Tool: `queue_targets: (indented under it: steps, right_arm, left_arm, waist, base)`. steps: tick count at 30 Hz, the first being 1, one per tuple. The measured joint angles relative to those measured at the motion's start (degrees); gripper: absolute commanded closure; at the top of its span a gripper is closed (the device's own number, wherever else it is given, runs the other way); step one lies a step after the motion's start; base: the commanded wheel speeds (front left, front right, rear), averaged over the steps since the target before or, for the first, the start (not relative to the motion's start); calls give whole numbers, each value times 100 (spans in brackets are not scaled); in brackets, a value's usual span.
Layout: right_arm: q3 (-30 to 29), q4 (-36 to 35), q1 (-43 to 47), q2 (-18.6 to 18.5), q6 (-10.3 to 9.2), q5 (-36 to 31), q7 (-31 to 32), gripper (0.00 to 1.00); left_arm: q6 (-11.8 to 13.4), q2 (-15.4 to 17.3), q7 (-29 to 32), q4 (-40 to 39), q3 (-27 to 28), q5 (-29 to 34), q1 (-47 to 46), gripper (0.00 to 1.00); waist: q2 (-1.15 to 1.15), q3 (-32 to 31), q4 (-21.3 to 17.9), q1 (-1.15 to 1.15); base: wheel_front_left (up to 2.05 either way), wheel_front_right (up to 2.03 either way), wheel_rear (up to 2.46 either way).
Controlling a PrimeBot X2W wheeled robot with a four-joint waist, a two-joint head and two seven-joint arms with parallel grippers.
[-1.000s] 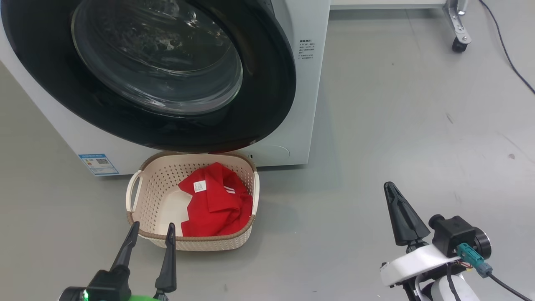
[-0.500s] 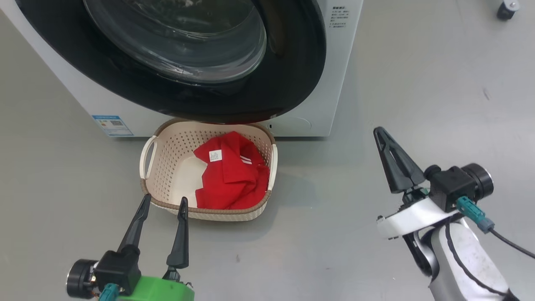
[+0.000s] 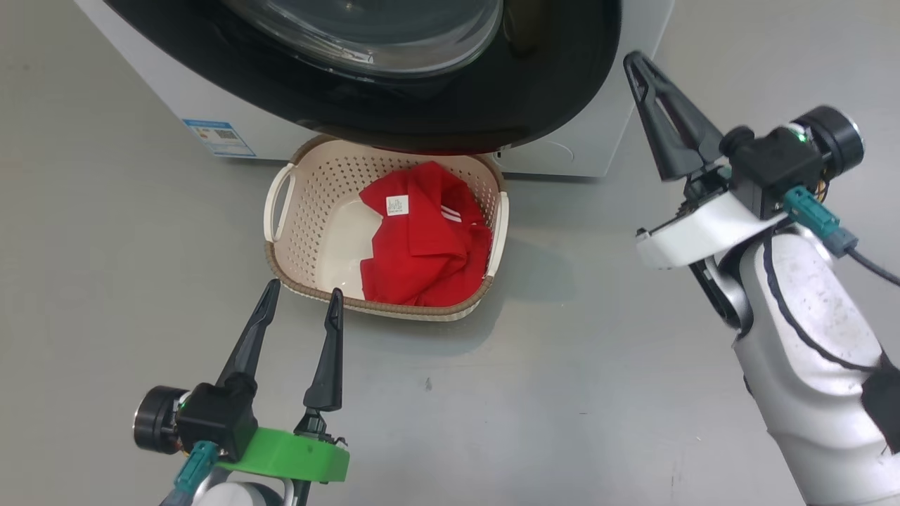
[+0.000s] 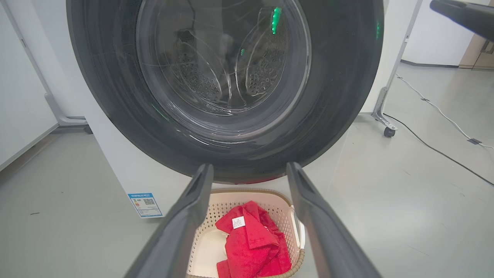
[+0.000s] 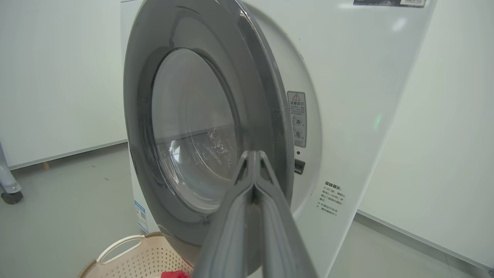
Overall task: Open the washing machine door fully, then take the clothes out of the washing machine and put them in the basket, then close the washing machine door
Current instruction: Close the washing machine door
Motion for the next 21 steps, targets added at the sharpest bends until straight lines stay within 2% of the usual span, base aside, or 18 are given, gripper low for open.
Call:
queue_targets:
  steps: [16,21]
  right_arm:
    - [210,769,-1543,-67,2,437,123,100]
    - [229,999,-1861,-190,2,624,131,100]
  left_arm:
    - [-94,-105,-45,248,-210,0,-358,0]
    - [-142,-123,-51,305,-321,0,-480,0]
  waist:
    - [0,419,503,0]
    - [0,464,609,0]
  base:
    - [0,0,0]
    - [0,0,0]
